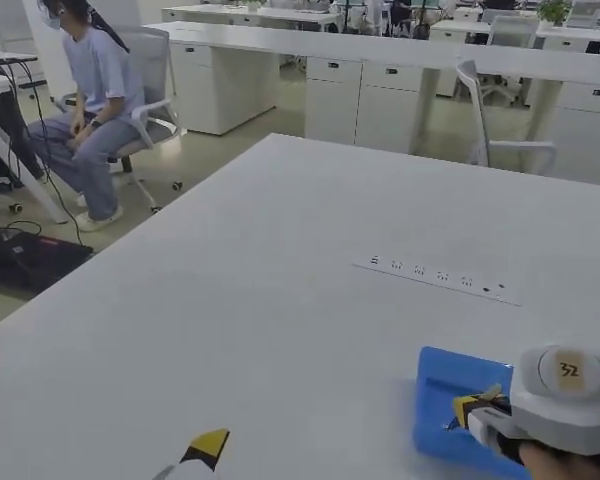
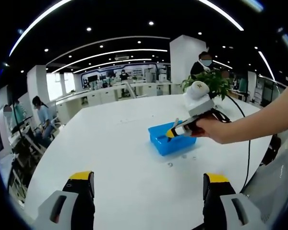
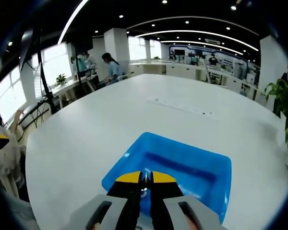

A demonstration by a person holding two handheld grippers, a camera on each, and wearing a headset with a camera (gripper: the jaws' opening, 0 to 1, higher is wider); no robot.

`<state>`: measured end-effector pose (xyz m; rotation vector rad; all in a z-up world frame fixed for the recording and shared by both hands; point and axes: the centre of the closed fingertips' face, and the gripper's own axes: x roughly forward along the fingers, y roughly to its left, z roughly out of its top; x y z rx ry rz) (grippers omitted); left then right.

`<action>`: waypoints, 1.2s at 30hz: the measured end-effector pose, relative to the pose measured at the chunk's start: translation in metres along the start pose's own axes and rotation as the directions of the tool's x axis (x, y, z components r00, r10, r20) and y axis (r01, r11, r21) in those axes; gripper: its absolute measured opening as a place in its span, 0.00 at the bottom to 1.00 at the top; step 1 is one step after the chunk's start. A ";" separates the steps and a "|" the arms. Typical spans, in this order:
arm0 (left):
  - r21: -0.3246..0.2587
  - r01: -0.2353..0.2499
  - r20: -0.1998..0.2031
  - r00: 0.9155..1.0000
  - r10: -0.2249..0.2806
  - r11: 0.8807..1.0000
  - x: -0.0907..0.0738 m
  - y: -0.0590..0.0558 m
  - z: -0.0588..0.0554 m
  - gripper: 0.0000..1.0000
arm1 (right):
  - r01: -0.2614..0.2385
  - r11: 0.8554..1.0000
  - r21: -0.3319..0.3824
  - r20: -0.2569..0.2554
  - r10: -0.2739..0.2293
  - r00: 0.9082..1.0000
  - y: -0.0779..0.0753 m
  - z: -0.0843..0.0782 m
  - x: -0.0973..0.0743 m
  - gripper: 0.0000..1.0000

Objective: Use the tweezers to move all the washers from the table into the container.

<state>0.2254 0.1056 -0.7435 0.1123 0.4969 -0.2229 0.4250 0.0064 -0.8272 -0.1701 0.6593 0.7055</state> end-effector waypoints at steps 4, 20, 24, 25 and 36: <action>-0.004 0.000 0.001 1.000 0.000 1.000 0.000 0.000 0.000 0.97 | -0.002 1.000 -0.001 0.005 0.002 1.000 -0.001 0.000 0.001 0.02; 0.010 -0.007 0.020 1.000 0.007 1.000 -0.004 -0.001 0.006 0.96 | 0.005 1.000 -0.003 0.035 -0.005 0.999 -0.002 0.011 -0.008 0.03; 0.010 -0.009 0.032 0.999 0.009 1.000 -0.007 -0.002 0.009 0.96 | 0.010 1.000 -0.005 0.058 -0.010 0.998 -0.001 0.017 -0.018 0.03; 0.008 -0.009 0.034 0.999 0.008 1.000 -0.007 -0.002 0.009 0.96 | 0.012 1.000 -0.005 0.067 -0.012 0.998 0.000 0.019 -0.021 0.03; 0.014 -0.011 0.043 0.999 0.011 1.000 -0.012 -0.002 0.012 0.95 | -0.015 0.999 -0.033 0.146 0.020 0.989 0.019 0.035 -0.055 0.03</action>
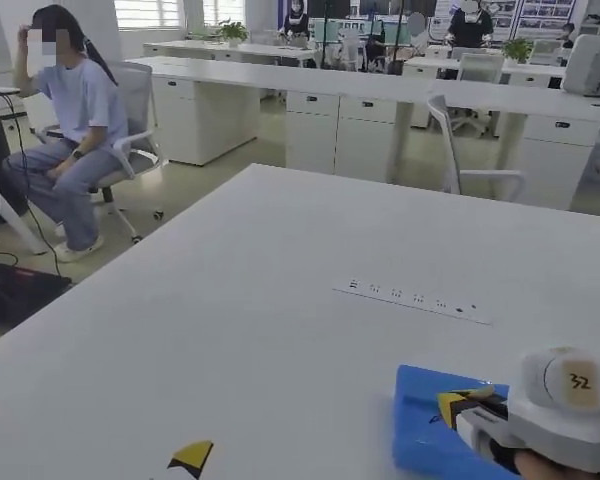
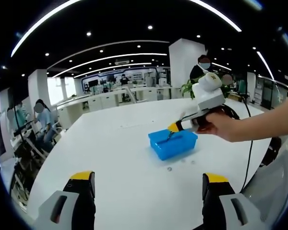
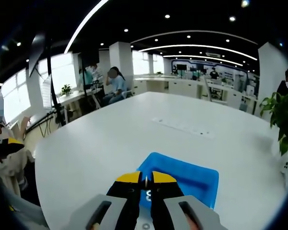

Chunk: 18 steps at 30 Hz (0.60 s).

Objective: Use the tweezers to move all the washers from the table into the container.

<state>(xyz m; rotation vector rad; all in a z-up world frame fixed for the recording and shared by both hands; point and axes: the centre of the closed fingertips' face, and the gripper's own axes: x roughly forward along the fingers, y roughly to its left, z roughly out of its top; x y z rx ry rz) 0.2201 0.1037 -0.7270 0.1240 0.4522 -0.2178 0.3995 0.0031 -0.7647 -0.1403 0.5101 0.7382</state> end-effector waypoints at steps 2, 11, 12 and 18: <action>0.000 0.001 0.004 1.000 -0.001 1.000 -0.001 -0.001 0.001 0.95 | -0.003 1.000 0.004 0.014 0.003 1.000 0.002 0.003 -0.006 0.03; -0.003 0.002 0.013 1.000 -0.002 1.000 -0.003 -0.004 0.003 0.94 | -0.084 0.995 0.044 0.015 0.084 0.996 0.026 -0.006 -0.013 0.03; -0.006 0.002 0.010 1.000 -0.002 1.000 -0.003 -0.003 0.002 0.94 | -0.089 0.995 0.045 0.010 0.089 0.996 0.028 -0.008 -0.012 0.03; -0.014 -0.007 0.001 1.000 0.007 1.000 -0.004 0.000 -0.002 0.94 | -0.118 0.992 0.048 -0.030 0.120 0.992 0.039 -0.026 -0.005 0.03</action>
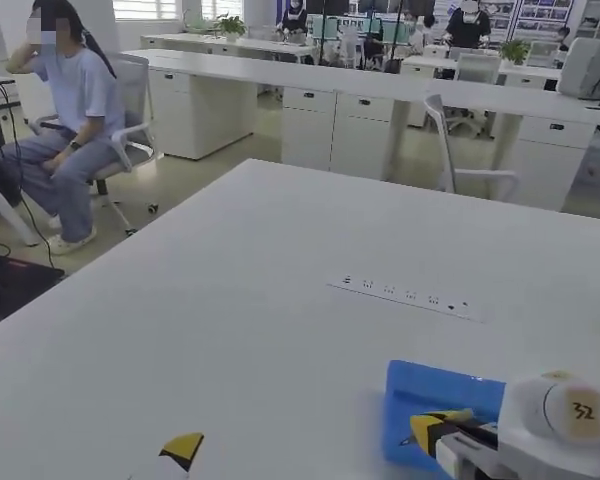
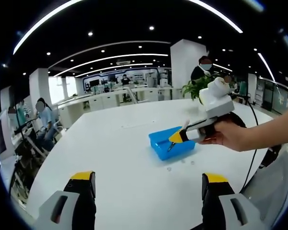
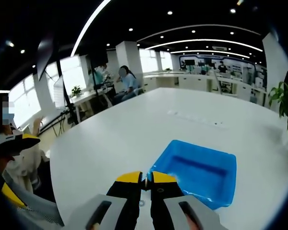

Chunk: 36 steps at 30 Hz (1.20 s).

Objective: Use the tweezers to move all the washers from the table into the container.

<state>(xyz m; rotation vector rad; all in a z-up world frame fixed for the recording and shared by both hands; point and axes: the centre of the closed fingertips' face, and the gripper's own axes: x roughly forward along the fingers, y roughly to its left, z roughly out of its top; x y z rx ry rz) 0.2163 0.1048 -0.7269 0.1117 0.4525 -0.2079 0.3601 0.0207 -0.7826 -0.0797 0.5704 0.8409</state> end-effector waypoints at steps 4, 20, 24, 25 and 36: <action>0.003 -0.005 -0.001 1.000 0.005 1.000 0.000 0.003 0.000 0.94 | -0.011 1.000 0.001 -0.027 0.011 1.000 0.004 -0.010 0.004 0.03; -0.003 -0.032 0.003 0.999 0.032 0.999 0.003 0.011 0.001 0.95 | -0.021 1.000 0.006 -0.132 0.022 0.991 -0.001 -0.050 0.017 0.03; -0.008 -0.031 0.004 1.000 0.031 0.999 0.003 0.012 0.001 0.94 | -0.022 1.000 0.013 -0.138 0.023 0.990 0.000 -0.051 0.019 0.03; -0.008 -0.030 0.002 1.000 0.030 1.000 0.004 0.012 0.000 0.94 | -0.022 1.000 0.012 -0.140 0.023 0.990 0.000 -0.050 0.019 0.03; -0.013 -0.026 -0.010 1.000 0.026 1.000 0.006 0.011 -0.004 0.94 | -0.023 0.994 -0.105 -0.225 -0.002 0.974 0.004 -0.046 0.025 0.03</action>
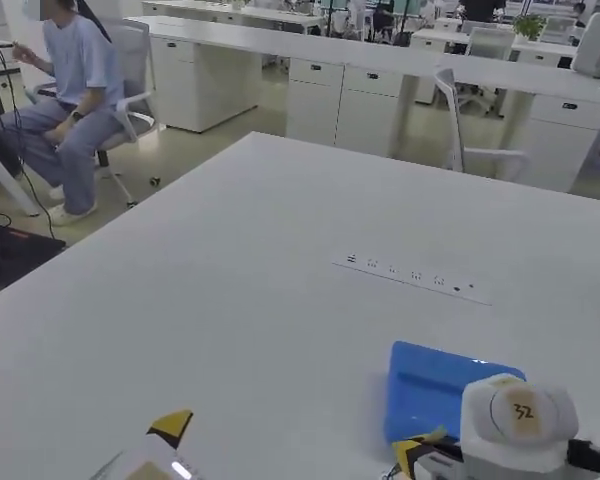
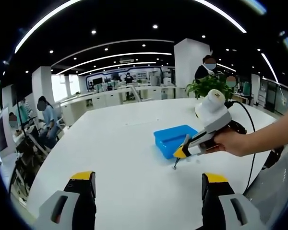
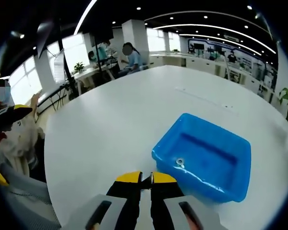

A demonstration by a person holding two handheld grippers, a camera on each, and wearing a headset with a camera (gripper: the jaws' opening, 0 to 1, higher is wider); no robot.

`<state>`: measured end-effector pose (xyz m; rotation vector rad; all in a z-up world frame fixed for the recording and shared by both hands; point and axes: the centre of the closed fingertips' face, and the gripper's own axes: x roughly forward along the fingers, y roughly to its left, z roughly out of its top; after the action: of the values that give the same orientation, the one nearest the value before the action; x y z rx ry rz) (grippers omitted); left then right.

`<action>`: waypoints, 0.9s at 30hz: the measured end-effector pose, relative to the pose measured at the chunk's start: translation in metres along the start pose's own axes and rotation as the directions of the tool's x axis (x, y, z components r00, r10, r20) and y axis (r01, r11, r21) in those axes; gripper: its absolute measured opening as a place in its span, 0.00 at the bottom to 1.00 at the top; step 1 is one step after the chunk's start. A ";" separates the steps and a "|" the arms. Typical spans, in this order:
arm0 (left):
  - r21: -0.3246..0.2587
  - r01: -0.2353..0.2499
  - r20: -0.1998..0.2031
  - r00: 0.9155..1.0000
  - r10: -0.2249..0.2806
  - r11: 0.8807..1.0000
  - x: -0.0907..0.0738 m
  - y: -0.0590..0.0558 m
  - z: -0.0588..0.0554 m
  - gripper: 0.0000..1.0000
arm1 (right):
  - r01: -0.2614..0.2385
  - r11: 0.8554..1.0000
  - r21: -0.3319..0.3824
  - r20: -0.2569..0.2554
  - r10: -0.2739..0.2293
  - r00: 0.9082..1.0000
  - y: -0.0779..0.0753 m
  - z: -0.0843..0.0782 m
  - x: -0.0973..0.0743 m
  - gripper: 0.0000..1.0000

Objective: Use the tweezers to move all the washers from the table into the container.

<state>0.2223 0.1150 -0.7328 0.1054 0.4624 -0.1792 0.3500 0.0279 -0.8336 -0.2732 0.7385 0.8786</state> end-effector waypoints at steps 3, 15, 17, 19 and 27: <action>0.002 0.001 0.002 1.000 -0.001 1.000 0.001 0.000 0.001 0.94 | 0.004 0.999 -0.033 -0.012 -0.004 1.000 0.005 0.003 0.003 0.03; 0.004 -0.006 0.012 1.000 0.006 1.000 -0.003 0.001 0.003 0.94 | 0.024 0.998 -0.064 0.008 -0.023 1.000 0.007 0.007 0.006 0.02; 0.002 -0.007 0.011 1.000 0.007 1.000 -0.004 0.000 0.003 0.94 | 0.021 0.999 -0.034 0.005 -0.021 1.000 0.005 0.007 0.006 0.02; 0.003 -0.007 0.011 1.000 0.007 1.000 -0.006 -0.002 0.003 0.94 | 0.021 0.999 -0.030 0.005 -0.021 1.000 0.005 0.006 0.005 0.02; 0.002 -0.008 0.011 1.000 0.008 1.000 -0.009 -0.006 0.003 0.94 | -0.005 0.999 -0.043 -0.013 0.004 1.000 0.010 0.001 -0.001 0.01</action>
<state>0.2147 0.1099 -0.7266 0.1085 0.4503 -0.1729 0.3420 0.0340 -0.8313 -0.3161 0.7332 0.8988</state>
